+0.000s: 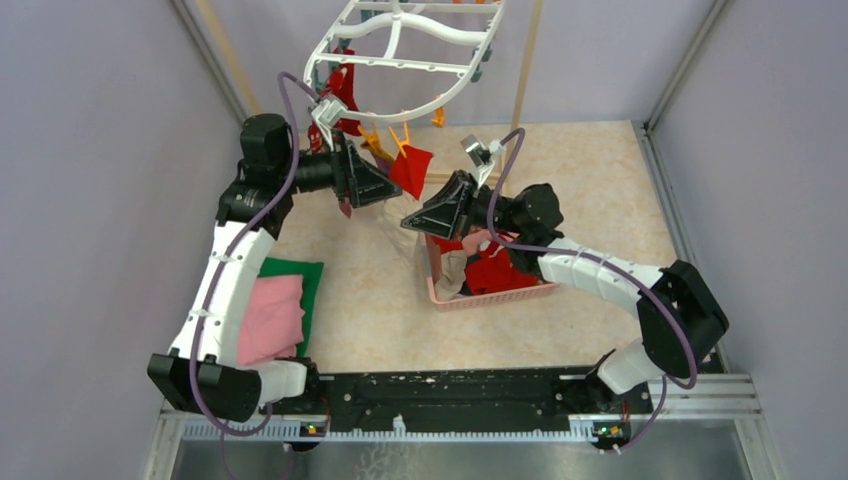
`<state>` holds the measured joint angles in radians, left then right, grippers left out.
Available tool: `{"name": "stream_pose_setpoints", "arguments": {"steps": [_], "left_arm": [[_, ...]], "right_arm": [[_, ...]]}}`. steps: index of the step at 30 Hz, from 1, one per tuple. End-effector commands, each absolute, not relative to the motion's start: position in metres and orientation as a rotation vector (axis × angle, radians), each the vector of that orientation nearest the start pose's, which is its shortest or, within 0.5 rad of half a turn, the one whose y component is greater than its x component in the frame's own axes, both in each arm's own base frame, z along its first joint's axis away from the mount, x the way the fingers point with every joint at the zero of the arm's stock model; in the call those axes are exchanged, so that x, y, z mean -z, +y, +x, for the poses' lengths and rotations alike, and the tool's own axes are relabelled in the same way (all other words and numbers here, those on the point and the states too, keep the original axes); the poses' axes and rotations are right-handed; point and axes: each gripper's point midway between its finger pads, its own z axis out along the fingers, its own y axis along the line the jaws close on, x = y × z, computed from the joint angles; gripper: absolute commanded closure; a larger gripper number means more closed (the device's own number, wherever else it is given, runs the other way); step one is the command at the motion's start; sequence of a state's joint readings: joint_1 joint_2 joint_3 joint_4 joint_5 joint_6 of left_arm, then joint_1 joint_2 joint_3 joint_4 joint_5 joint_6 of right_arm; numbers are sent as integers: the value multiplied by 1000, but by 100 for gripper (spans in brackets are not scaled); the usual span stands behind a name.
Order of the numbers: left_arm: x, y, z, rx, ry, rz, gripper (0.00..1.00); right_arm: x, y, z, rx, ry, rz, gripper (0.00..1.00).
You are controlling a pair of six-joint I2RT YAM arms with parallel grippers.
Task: Remove the socks clipped to the hanger
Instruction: Remove the sock from the hanger.
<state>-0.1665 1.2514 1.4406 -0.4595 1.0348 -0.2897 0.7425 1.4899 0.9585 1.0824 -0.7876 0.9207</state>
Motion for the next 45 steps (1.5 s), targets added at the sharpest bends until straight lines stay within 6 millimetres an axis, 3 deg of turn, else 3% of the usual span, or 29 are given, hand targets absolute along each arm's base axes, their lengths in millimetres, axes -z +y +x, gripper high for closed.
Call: {"name": "stream_pose_setpoints", "arguments": {"steps": [1,5,7,10,12,15,18,20,21,23,27,34,37,45], "left_arm": [[-388,-211,259,1328,1742,674,25],[-389,-218,254,1365,1739,694,34],[-392,-220,252,1377,1731,702,50],[-396,-221,252,1366,1714,712,81],[-397,-220,252,1347,1708,720,96],[-397,-219,252,1319,1705,725,100],[-395,-217,253,1279,1704,724,100],[-395,-215,253,1248,1706,727,100],[-394,-214,253,1231,1712,723,100],[-394,-212,253,1205,1714,724,100],[-390,-211,252,1192,1726,723,100],[-388,-211,249,1191,1732,720,100],[-387,-212,248,1196,1736,718,100],[-389,-214,246,1203,1727,726,100]], "right_arm": [[-399,371,185,-1825,1098,-793,100],[-397,372,187,-1831,1104,-786,99],[-394,373,188,-1828,1119,-785,97],[-388,375,193,-1790,1172,-787,93],[-382,375,203,-1707,1236,-771,86],[-381,370,219,-1554,1308,-737,68],[-386,358,242,-1355,1379,-668,42],[-399,348,251,-1262,1369,-625,4],[-406,343,254,-1231,1355,-600,2],[-421,338,256,-1190,1325,-567,1],[-443,347,260,-1070,1292,-548,1],[-484,368,278,-1076,1283,-447,5],[-488,381,284,-1081,1305,-453,9],[-473,396,299,-1052,1387,-462,13]]}}
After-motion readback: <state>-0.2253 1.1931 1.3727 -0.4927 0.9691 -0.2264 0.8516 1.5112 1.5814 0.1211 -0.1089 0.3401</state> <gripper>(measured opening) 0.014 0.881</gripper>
